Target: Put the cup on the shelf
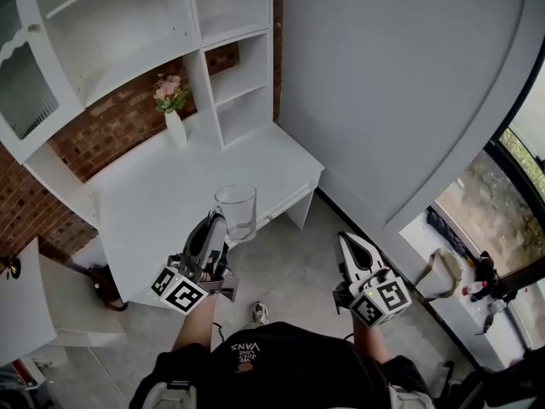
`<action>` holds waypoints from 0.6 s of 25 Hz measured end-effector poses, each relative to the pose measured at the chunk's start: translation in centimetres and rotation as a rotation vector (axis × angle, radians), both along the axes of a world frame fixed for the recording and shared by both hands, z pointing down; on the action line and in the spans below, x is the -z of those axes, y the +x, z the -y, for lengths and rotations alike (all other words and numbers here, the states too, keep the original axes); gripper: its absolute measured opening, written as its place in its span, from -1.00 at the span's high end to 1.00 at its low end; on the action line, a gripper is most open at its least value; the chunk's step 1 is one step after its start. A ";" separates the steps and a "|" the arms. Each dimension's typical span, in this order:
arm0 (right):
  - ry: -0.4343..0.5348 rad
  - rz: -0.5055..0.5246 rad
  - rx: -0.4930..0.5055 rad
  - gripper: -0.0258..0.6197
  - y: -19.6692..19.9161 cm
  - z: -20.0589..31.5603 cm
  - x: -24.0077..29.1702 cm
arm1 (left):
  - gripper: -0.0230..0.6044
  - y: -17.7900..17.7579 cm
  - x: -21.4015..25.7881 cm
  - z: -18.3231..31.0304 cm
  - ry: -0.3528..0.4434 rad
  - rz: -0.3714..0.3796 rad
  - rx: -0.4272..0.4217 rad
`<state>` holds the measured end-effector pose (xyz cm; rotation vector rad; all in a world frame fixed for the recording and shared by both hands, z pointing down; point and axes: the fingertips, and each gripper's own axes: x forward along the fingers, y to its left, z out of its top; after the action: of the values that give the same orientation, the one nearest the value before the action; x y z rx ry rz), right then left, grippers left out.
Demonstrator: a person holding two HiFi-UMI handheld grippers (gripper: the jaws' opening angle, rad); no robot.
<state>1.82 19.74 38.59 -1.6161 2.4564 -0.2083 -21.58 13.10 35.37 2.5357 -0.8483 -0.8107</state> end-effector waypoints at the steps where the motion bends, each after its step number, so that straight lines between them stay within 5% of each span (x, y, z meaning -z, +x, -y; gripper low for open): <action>1: 0.000 0.001 -0.008 0.92 -0.2 0.9 0.1 | 0.82 -0.1 0.0 1.1 0.001 0.001 -0.007; 15: -0.014 0.017 -0.051 0.92 -2.9 12.1 -0.5 | 0.82 -1.3 -0.9 12.7 -0.019 0.019 -0.089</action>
<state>-1.09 7.64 39.13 -1.6740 2.4029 -0.2307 -22.91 0.36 36.24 2.5481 -0.7398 -0.7485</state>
